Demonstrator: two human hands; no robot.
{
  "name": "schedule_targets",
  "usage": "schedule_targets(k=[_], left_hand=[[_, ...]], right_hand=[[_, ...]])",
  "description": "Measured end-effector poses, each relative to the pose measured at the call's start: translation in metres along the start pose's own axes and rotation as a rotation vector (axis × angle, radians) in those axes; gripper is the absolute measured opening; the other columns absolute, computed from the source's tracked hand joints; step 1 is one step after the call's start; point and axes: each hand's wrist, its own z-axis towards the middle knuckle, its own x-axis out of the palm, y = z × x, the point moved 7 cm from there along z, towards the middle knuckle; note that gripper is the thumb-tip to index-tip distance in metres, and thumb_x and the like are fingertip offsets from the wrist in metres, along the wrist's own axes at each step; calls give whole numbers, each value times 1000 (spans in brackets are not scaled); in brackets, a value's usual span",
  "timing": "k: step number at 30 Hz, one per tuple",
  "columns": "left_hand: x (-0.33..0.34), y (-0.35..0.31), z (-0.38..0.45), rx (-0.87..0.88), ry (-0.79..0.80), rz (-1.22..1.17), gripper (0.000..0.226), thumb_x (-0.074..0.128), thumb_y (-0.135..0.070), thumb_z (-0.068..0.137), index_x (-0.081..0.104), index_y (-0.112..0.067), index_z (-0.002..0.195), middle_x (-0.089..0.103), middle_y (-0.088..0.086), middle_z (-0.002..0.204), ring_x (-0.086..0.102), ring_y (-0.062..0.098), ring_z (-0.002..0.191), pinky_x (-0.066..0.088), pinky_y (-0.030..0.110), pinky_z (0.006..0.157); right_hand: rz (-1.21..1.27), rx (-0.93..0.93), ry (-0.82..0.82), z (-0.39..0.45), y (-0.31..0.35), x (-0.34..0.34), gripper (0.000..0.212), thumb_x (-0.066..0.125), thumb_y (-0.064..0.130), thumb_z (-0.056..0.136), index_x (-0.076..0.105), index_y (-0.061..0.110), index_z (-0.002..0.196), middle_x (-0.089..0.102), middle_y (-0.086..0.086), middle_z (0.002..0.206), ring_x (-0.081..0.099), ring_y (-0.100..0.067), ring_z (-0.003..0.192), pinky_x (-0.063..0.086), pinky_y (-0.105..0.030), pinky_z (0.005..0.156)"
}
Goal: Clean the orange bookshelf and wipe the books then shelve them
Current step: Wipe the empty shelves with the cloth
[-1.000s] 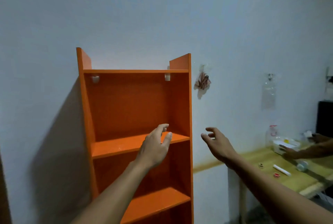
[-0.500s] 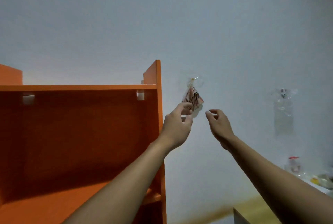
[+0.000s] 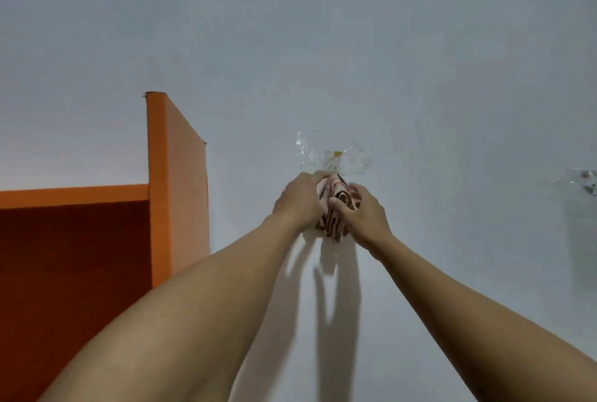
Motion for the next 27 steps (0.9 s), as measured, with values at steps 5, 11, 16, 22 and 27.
schedule_targets(k=[5,11,16,22,27], left_hand=[[30,11,40,52,106,194,54,54,-24,94,44,-40,144,52,8,124,53,30,120,47,46,101],[28,7,57,100,-14,136,44,49,-31,99,47,-36,143,49,9,124,50,31,120,46,49,101],[24,-3,42,80,-111,-83,26,48,-35,100,61,-28,121,58,9,119,55,28,116,44,44,102],[42,2,-11,-158,-65,-432,29,53,-41,99,68,-17,107,68,-3,103,65,19,97,54,38,90],[55,2,-72,-202,-3,-564,25,58,-34,98,67,-19,115,68,-4,95,65,14,92,53,29,83]], right_hand=[[27,11,-39,24,-28,4,14,53,22,93,66,24,92,71,-2,88,67,-27,91,54,-44,81],[465,78,-3,34,-24,-12,16,50,18,103,64,11,107,72,-11,106,70,-28,103,56,-45,92],[686,91,188,15,-7,-28,23,44,18,105,63,7,113,74,-13,107,73,-27,96,61,-39,80],[726,191,285,-35,-17,-41,31,44,17,104,55,1,129,68,-21,121,68,-35,108,59,-44,85],[679,259,329,-93,-25,-47,30,47,17,102,56,4,128,68,-19,120,67,-34,109,59,-42,83]])
